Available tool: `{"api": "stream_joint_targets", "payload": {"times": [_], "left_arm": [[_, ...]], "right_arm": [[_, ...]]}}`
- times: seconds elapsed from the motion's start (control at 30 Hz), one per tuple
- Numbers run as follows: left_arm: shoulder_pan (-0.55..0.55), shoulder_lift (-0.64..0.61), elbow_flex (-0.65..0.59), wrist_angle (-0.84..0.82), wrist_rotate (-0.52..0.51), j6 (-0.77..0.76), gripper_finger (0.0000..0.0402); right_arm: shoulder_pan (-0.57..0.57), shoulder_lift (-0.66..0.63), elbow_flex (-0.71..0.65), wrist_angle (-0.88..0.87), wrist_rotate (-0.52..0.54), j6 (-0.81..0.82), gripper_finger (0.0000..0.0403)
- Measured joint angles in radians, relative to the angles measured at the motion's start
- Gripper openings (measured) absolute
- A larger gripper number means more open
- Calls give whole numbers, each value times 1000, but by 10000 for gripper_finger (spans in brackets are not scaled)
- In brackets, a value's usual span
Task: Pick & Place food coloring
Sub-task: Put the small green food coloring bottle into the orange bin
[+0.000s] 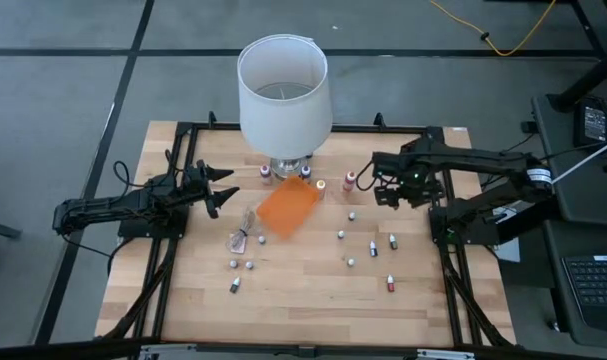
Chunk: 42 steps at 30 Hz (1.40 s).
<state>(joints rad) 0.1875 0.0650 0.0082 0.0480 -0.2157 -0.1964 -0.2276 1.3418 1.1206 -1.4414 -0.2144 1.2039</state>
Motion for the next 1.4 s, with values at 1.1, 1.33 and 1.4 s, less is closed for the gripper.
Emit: {"api": "stream_joint_targets", "payload": {"times": [1.1, 1.33, 1.4], "left_arm": [[0, 0, 0, 0, 0, 0, 294], [0, 0, 0, 0, 0, 0, 294], [0, 0, 0, 0, 0, 0, 294]], "right_arm": [[-115, 145, -372, 437, -295, -144, 244], [-130, 157, -421, 478, -342, -143, 244], [-130, 171, -423, 483, -356, -155, 244]]}}
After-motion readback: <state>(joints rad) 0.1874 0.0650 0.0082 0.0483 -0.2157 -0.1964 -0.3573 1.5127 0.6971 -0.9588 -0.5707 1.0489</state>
